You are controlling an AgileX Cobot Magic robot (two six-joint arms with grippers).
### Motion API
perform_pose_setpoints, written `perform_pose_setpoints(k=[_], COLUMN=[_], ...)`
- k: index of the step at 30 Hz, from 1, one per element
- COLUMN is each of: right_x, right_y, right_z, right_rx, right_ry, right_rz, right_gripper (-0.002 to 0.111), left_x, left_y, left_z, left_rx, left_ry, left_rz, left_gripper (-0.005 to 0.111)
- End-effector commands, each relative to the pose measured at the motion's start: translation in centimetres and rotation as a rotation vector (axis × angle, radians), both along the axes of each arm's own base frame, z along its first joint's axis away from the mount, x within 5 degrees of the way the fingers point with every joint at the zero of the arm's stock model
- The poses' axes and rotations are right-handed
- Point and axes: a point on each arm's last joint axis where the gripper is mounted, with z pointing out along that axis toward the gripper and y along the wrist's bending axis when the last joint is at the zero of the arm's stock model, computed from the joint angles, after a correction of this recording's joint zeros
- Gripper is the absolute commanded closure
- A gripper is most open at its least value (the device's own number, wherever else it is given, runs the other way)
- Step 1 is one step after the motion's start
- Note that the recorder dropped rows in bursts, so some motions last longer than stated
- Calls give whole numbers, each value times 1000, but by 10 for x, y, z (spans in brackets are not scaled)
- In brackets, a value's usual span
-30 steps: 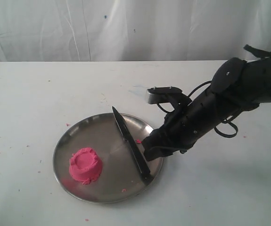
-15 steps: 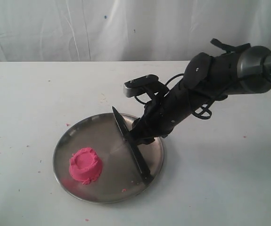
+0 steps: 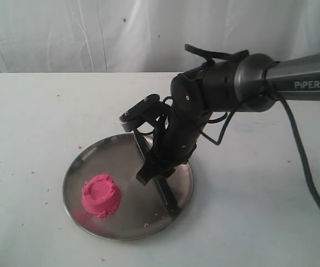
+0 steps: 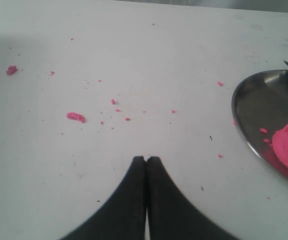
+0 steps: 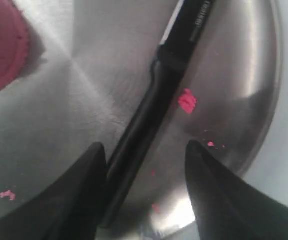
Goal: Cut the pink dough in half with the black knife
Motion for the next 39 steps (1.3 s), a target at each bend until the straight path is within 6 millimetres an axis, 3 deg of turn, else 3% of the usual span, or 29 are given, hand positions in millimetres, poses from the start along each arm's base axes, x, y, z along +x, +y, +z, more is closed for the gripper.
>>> perform_pose_setpoints(k=[1,10,17,25,30,33,39], right_x=[-4,-1,-1,-2,-3,-6,-19], right_y=[7,10,11,10,9,6,-7], right_z=[-5,-32,-33,-34,-33,-24,23], right_rx=[-38,-58,-54,-61,-75,-93,-107], right_ry=[-9,43,44,52,64,78,73], right_rz=[-16,-44,-48,-48,-47,-47,-50], right_gripper=[62,62,62,86,92,94,94], left_x=[0,0,0,0,0,0,0], left_y=[-1,-1,-1,-1,-1,-1,-1], left_z=[0,0,0,0,0,0,0], left_rx=[-5,-5,-5,-5,-5,-5,-5], left_ry=[-5,-5,-5,-5,-5,-5,-5], left_rz=[-7,-7,-7,-7,-7,-7,-7], left_gripper=[107,107,107,107,107,107,107])
